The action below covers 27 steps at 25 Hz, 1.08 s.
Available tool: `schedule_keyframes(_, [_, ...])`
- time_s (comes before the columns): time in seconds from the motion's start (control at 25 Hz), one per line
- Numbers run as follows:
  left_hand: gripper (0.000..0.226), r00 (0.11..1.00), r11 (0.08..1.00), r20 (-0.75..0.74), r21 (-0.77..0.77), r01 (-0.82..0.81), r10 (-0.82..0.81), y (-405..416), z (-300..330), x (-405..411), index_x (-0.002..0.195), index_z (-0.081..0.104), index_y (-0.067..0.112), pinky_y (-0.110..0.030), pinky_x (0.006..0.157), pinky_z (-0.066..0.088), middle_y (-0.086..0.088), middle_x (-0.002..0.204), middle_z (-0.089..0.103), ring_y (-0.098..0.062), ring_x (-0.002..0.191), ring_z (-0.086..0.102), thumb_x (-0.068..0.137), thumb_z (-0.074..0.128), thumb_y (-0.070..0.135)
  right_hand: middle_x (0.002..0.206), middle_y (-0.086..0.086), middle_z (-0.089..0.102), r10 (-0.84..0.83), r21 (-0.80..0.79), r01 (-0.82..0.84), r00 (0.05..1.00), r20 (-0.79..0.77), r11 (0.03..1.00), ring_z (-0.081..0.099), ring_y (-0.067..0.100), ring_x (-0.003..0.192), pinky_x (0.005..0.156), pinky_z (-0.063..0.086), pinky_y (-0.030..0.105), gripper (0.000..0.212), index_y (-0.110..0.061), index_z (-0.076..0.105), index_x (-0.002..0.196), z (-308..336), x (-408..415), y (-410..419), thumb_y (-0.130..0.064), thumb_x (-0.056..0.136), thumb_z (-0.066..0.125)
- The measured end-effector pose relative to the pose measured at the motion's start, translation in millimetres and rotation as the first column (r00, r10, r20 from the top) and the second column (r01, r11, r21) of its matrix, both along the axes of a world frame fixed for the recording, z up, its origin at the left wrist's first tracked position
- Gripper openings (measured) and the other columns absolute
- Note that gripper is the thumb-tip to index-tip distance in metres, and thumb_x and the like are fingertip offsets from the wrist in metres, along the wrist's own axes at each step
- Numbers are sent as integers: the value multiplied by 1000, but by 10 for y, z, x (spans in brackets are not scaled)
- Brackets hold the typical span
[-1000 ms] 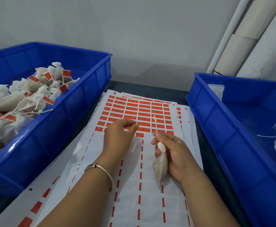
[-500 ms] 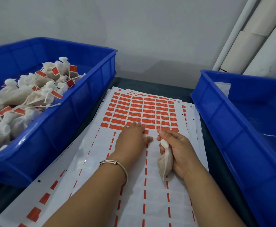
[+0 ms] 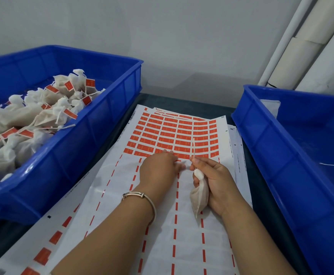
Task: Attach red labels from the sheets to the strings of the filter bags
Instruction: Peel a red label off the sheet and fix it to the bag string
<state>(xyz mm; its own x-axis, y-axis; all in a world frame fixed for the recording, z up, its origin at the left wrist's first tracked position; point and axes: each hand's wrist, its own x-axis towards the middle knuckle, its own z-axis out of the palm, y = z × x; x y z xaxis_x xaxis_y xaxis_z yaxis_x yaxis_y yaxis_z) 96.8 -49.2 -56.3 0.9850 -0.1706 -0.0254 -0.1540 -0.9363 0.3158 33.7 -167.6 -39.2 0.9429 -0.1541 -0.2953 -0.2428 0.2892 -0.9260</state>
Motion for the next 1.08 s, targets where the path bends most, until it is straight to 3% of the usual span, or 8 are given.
schedule_keyframes(0.48, [31,993,999,117,43,21,-26,14,-40,-14,116,63,25,-22,74,41,6,107,66,-13,83,60,98,40,38,78,0,72,24,-24,-24,1000,15,999,61,8,54,50,49,21,14,-27,78,78,-17,15,-19,-22,85,67])
schedule_keyframes(0.72, [31,981,991,184,-131,-42,66,25,-158,-15,103,67,26,-20,70,44,7,92,68,-10,70,58,97,41,40,76,0,71,21,-10,-21,1000,18,1000,61,8,53,49,48,20,9,-19,74,90,-35,18,-22,-20,86,66])
schedule_keyframes(0.84, [29,974,975,198,-214,-64,107,16,-209,-5,96,69,24,-17,66,42,7,83,67,-8,62,55,95,45,39,77,0,72,27,-12,-27,999,20,1000,63,9,55,50,48,20,10,-20,76,87,-36,13,-29,-21,87,66])
schedule_keyframes(0.92, [26,970,959,186,-267,-101,154,5,-216,20,97,69,22,-18,66,41,5,84,67,-8,61,52,94,48,37,80,1,72,43,-33,-42,999,34,999,65,10,60,54,50,22,15,-25,78,81,-36,15,-25,-21,87,65])
schedule_keyframes(1.08, [23,965,918,139,-363,-160,223,4,-216,66,100,65,20,-20,68,40,2,94,67,-8,67,51,93,52,36,97,-7,74,71,-69,-66,995,77,995,70,12,89,77,55,29,18,-30,77,83,-65,16,6,-20,88,63])
